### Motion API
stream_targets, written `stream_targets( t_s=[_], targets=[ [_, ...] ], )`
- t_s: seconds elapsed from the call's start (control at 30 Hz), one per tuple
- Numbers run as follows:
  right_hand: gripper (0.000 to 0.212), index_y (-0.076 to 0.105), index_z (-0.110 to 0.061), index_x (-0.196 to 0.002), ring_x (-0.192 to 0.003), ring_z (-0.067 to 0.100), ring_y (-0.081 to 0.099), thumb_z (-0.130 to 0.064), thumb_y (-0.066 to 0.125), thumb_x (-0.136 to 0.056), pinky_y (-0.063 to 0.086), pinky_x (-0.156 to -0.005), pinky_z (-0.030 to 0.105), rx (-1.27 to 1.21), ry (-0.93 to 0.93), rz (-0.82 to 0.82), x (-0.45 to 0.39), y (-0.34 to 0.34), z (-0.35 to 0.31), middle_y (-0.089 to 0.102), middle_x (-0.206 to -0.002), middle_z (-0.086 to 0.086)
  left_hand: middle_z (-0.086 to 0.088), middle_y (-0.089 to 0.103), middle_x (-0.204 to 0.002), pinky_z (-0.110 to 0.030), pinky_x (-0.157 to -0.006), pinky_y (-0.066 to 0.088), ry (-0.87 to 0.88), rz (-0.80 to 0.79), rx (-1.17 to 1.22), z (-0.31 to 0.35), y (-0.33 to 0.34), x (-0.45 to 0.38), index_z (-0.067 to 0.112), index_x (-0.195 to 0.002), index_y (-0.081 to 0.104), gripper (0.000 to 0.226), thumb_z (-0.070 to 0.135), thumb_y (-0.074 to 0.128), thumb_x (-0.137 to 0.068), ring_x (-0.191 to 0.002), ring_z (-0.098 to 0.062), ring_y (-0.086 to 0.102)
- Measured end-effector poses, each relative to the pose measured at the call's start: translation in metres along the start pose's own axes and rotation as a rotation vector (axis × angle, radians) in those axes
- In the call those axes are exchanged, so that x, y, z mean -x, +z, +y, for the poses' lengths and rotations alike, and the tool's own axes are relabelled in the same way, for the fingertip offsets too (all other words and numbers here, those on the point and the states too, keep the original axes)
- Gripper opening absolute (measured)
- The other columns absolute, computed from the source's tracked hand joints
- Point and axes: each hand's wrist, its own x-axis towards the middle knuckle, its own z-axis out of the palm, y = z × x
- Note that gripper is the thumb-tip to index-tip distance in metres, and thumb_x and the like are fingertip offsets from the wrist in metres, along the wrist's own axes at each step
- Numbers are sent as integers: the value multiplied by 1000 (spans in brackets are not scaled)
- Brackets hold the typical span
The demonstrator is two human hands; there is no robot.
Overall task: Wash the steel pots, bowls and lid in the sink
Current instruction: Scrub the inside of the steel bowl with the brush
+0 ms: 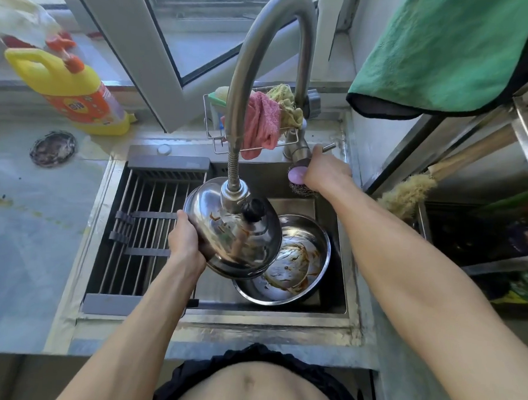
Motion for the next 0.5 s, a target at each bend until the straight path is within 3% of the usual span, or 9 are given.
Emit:
stream_targets(
  t_s=[0.2,0.3,0.37,0.5],
  targets=[
    [83,8,-13,-157,-123,33,53,-37,58,-95,40,-75,38,-83,-14,14,4,10,0,51,-136,13,-8,76,-93,-56,-94,58,1,3,29,0,-3,0,18,-98,64,32,46,49,-106,-93,-30,74],
    [80,1,-16,-157,-120,35,55,-35,51,-98,41,-75,39,-152,-48,38,11,18,3,53,-135,15,-8,77,-95,-56,-92,59,-6,-4,21,0,-3,1,18,-98,65,34,47,50,-105,-93,-30,75],
    [68,15,-15,-154,-114,37,57,-33,47,-98,42,-74,39,-220,-67,79,20,25,6,57,-127,16,-8,77,-92,-55,-90,60,-15,-8,12,-2,-1,2,17,-99,65,35,47,50,-105,-90,-29,75],
    [35,54,-14,-125,-95,35,59,-36,46,-98,44,-70,36,-382,-67,93,39,45,17,63,-111,15,-9,76,-95,-53,-87,61,-37,-23,5,-6,1,1,15,-102,64,35,48,51,-105,-88,-28,76]
  ],
)
